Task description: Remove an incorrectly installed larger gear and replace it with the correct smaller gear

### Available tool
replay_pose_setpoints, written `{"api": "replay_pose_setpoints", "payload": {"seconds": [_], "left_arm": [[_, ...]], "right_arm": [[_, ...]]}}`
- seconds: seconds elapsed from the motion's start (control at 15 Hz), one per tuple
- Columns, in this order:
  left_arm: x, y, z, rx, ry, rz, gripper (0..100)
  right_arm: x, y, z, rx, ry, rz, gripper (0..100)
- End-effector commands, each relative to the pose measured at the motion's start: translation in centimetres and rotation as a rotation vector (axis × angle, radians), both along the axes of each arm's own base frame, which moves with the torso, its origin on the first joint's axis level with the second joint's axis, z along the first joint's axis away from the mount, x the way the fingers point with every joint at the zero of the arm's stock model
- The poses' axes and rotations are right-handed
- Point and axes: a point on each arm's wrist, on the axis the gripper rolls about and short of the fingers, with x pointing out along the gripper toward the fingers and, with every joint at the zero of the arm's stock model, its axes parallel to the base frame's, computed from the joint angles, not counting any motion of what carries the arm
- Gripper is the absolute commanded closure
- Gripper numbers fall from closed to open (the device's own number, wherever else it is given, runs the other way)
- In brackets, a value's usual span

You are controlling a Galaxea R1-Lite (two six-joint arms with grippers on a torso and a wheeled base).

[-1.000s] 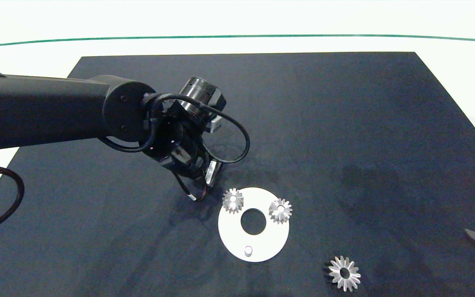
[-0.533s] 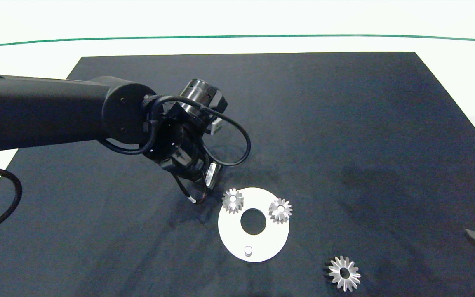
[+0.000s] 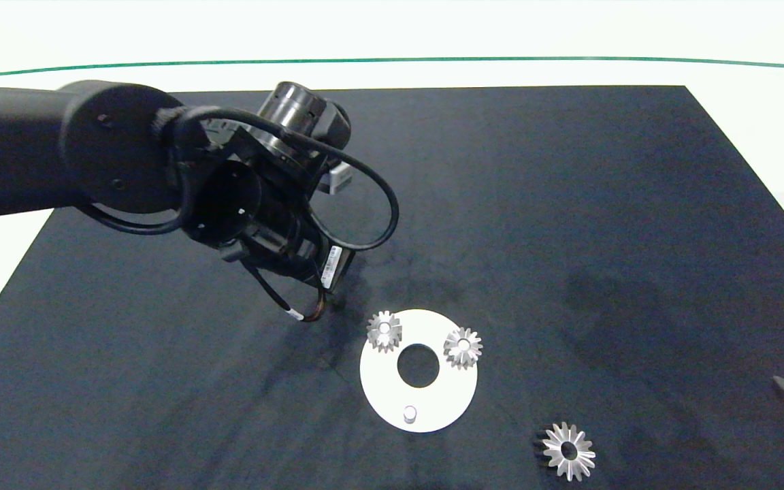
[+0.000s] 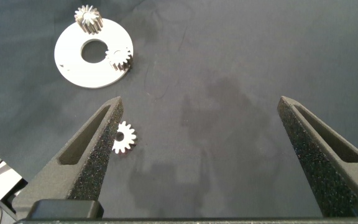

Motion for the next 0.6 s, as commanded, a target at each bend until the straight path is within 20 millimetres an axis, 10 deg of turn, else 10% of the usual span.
{"api": "replay_pose_setpoints", "payload": {"seconds": [0.07,0.6], "left_arm": [[-6.2,0.3,3.3,-0.06,-0.069,-0.117,84],[-13.9,-2.2,0.1,0.031,-0.053,-0.217,84]], "right_arm": [[-0.4,-0.4,0.3,0.004,-0.022,0.003,0],[-1.9,-2.0,1.6,0.05,-0.093,0.0,0]]}}
